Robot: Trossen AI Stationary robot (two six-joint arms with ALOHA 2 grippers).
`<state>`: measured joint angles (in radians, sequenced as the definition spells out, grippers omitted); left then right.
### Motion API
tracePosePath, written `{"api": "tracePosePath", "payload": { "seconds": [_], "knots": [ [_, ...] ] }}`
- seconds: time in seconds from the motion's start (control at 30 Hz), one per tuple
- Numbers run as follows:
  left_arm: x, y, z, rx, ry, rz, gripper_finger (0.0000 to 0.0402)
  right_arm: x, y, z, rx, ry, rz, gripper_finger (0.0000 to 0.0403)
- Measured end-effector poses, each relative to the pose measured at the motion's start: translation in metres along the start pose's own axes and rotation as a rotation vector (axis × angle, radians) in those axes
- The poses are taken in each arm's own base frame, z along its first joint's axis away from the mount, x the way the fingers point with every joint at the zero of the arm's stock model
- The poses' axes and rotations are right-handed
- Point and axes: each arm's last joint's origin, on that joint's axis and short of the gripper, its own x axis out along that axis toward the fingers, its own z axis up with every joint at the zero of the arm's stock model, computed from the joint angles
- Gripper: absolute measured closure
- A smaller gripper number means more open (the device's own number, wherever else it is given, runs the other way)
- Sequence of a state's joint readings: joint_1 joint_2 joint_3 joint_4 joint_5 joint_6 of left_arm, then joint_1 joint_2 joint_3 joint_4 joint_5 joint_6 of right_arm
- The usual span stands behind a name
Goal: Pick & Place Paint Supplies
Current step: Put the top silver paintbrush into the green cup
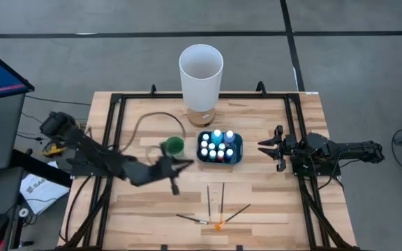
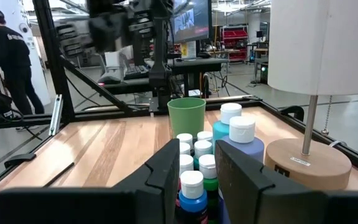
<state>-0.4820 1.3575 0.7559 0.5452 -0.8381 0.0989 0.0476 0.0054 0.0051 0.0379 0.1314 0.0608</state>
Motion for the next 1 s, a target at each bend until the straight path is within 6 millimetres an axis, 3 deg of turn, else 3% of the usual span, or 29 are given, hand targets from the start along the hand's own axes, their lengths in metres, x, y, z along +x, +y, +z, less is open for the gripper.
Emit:
{"api": "tracePosePath", "payload": {
  "seconds": [0.2,0.37,0.6,1.0],
  "knots": [
    [-0.033,0.050,-0.018,-0.095,-0.208,0.067,0.0401,0.000,0.000,0.000,0.000,0.001,0.000,0.0305],
    [-0.047,0.082,-0.035,-0.141,-0.349,0.085,0.0401,0.000,0.000,0.000,0.000,0.001,0.000,0.0305],
    [-0.039,0.101,-0.046,-0.098,-0.387,0.081,0.0401,0.000,0.000,0.000,0.000,0.000,0.000,0.0305],
    [-0.014,0.112,-0.062,-0.080,-0.411,0.036,0.0401,0.000,0.000,0.000,0.000,0.001,0.000,0.0305]
  ]
}}
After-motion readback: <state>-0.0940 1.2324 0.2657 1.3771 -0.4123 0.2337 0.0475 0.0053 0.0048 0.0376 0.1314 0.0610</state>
